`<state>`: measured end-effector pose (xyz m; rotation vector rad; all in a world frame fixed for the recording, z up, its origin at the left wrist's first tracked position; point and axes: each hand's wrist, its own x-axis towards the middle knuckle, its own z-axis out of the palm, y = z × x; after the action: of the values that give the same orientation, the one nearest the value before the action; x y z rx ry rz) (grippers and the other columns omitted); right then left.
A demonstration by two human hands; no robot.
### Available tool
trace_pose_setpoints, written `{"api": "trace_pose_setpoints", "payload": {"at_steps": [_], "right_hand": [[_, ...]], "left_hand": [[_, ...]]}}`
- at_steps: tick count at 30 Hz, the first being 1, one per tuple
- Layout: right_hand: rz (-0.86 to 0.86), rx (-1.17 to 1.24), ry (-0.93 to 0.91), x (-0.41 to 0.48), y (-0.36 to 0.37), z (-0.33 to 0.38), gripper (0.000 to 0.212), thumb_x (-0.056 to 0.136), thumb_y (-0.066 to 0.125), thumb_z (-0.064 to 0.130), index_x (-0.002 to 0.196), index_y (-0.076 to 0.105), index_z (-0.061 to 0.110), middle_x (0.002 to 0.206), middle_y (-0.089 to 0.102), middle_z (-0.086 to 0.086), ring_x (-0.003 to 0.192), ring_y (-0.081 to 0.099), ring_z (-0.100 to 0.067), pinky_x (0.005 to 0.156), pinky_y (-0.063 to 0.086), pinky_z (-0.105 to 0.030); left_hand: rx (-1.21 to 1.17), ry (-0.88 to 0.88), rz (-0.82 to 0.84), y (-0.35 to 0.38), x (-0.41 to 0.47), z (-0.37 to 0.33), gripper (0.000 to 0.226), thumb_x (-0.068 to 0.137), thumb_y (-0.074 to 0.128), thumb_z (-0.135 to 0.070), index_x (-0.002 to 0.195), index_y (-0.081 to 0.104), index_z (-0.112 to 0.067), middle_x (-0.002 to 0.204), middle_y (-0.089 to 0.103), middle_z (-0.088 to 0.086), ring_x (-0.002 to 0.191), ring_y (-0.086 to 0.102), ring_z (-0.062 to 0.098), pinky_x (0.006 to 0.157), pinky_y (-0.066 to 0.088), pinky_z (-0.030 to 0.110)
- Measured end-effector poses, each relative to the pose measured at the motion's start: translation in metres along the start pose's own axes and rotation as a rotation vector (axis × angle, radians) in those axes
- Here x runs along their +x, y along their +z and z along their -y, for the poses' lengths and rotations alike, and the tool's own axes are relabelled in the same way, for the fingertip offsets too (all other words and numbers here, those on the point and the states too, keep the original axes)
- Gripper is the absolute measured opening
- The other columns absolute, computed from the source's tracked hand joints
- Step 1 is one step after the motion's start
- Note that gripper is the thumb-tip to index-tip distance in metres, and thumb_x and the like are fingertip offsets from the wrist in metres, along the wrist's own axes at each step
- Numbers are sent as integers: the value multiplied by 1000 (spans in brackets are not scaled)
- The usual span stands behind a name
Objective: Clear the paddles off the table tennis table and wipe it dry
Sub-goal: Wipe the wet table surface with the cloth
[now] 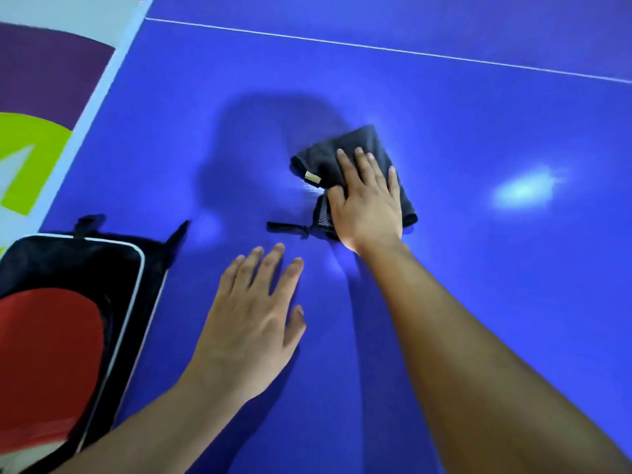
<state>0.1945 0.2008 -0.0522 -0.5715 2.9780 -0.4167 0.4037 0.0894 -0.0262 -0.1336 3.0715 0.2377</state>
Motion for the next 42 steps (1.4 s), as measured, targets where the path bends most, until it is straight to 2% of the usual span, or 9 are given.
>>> {"api": "trace_pose_setpoints", "payload": {"at_steps": [7,12,17,21,32,37,42], "right_hand": [[-43,-54,155,-25,-42,-146,61,104,27,40,164,12,36,172,7,4,158,2,-11,127,-8,-42],[-66,-67,263,-22,-61,-212,61,105,27,42,164,13,36,172,7,4,158,5,-12,127,-8,-41],[-90,-63,312,19,-64,-233,62,104,26,48,163,12,37,172,6,5,158,0,-11,127,-9,-43],[-72,-53,310,66,-72,-244,64,104,23,54,164,11,36,173,4,3,158,-2,-12,127,-9,-46],[-77,-33,360,172,-81,-259,64,102,23,53,163,17,34,172,8,1,158,1,-14,127,-8,-49],[-66,3,334,150,-80,-256,64,103,22,51,163,16,33,172,9,-1,158,1,-16,127,-8,-48],[-88,-7,322,67,-64,-229,65,103,21,52,164,14,32,172,8,-2,158,0,-17,127,-8,-48]], "left_hand": [[-46,92,-47,28,52,-92,58,97,37,-36,149,47,-12,156,42,17,143,39,40,117,32,52],[-30,71,-106,35,120,-109,58,99,35,-38,150,45,-13,156,41,17,143,39,40,117,32,53],[-24,4,-120,34,175,-96,62,98,34,-43,151,45,-12,155,43,18,142,40,41,117,32,54],[-32,-18,-127,36,176,-93,62,98,33,-45,153,43,-18,158,40,13,145,36,37,120,28,54],[-32,-51,-98,38,180,-91,57,102,27,-46,155,38,-27,163,33,3,150,27,28,122,18,44],[-60,-60,-110,37,180,-92,56,101,28,-44,153,39,-27,162,35,3,149,29,27,123,19,44],[-149,-54,-80,31,182,-91,64,90,26,-43,149,44,-24,160,35,5,148,29,30,122,17,43]]}}
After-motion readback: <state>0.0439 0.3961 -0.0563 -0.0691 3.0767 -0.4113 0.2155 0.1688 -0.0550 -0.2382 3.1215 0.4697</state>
